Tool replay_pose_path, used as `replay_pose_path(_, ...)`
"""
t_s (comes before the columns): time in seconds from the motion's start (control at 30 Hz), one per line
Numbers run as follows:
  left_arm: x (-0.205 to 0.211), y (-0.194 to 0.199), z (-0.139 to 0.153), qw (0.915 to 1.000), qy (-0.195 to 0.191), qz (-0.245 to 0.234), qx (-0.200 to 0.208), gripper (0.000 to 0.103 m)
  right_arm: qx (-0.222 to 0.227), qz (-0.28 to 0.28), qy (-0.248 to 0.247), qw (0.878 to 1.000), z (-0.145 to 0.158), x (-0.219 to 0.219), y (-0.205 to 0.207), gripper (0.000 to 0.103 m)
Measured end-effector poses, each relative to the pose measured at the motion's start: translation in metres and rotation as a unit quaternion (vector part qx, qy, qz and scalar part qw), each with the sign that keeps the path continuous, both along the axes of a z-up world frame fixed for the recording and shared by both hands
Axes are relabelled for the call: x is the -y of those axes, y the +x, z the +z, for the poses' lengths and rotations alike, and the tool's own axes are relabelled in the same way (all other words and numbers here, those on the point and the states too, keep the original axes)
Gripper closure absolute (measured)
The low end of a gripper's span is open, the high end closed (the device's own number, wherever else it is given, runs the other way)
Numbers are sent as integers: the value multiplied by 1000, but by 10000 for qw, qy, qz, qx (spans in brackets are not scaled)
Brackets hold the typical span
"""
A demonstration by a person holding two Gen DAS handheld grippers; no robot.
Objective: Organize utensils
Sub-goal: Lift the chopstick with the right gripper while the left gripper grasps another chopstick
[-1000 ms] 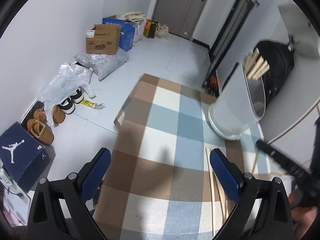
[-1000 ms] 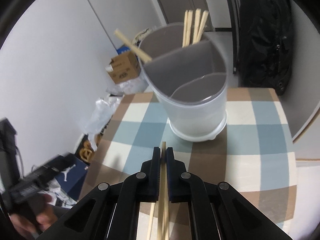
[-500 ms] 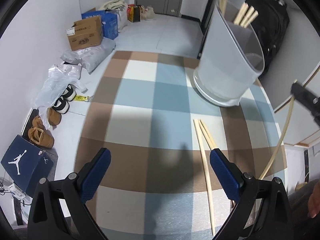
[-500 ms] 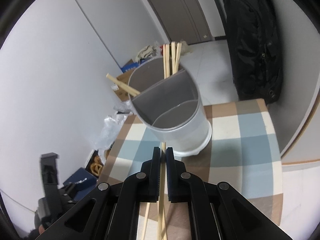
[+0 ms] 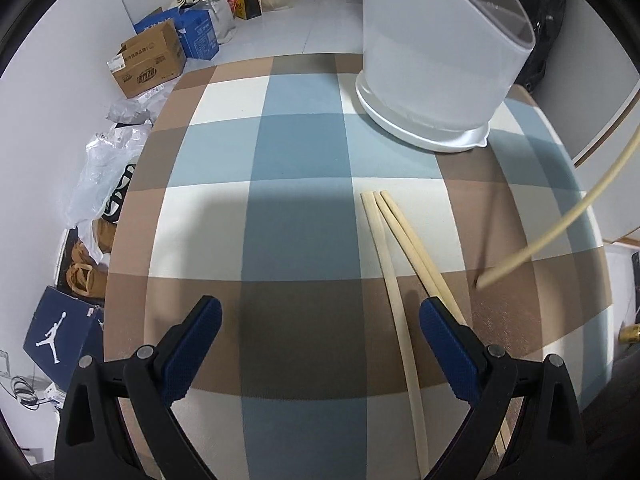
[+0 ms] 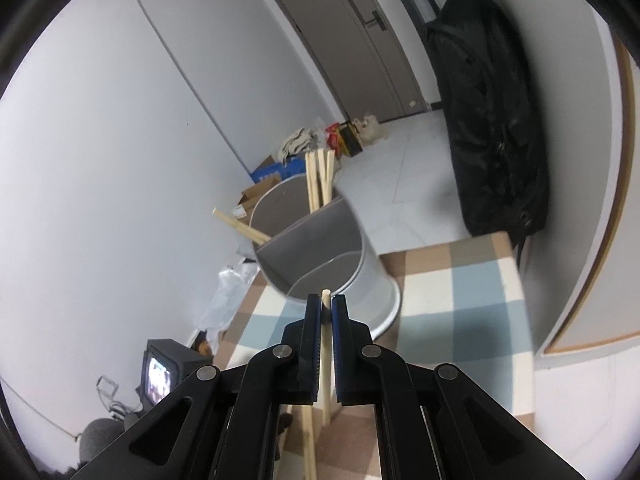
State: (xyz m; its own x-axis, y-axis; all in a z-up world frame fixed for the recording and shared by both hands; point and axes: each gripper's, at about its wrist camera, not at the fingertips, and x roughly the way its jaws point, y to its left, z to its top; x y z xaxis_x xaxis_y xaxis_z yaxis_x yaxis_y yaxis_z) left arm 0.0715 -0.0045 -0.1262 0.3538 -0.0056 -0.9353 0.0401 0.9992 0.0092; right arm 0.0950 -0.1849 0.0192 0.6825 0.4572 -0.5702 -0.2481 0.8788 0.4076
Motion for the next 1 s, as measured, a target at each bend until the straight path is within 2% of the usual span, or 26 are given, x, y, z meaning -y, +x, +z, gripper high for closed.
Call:
replay_pose_path(0.23,-4,11,-1,9997,148,214,-6,7,-31,18,-14,10000,1,7,-3,99)
replay_pose_path(0.27,-5,12,-1,9996,118,247,-3,11,-16,17,-35,10000,2,9,-4,99)
replay_pose_path(0.43,-4,20,-3,9994,-35,348,-47,16,-32,35,36,10000,1,16,-3,99)
replay_pose_path(0.6,2,31,-2,9997,-75,217,10,26,-65,-22,104,9999,2,25,-2,98)
replay_pose_path(0.73,3,38,0,9996,-125,182,156,43,-80,-39,119,9999,2,28,-2,98)
replay_pose_path(0.8,4,38,1,9997,-147,109,187,55,-107,-40,110,9999,0,29,-1,98)
replay_pose_path(0.87,7,35,3,9996,-180,-43,218,75,-129,-36,106,9999,0,29,0,98)
replay_pose_path(1.0,8,33,6,9993,-247,-156,241,92,-158,-47,101,9998,-1,28,2,98)
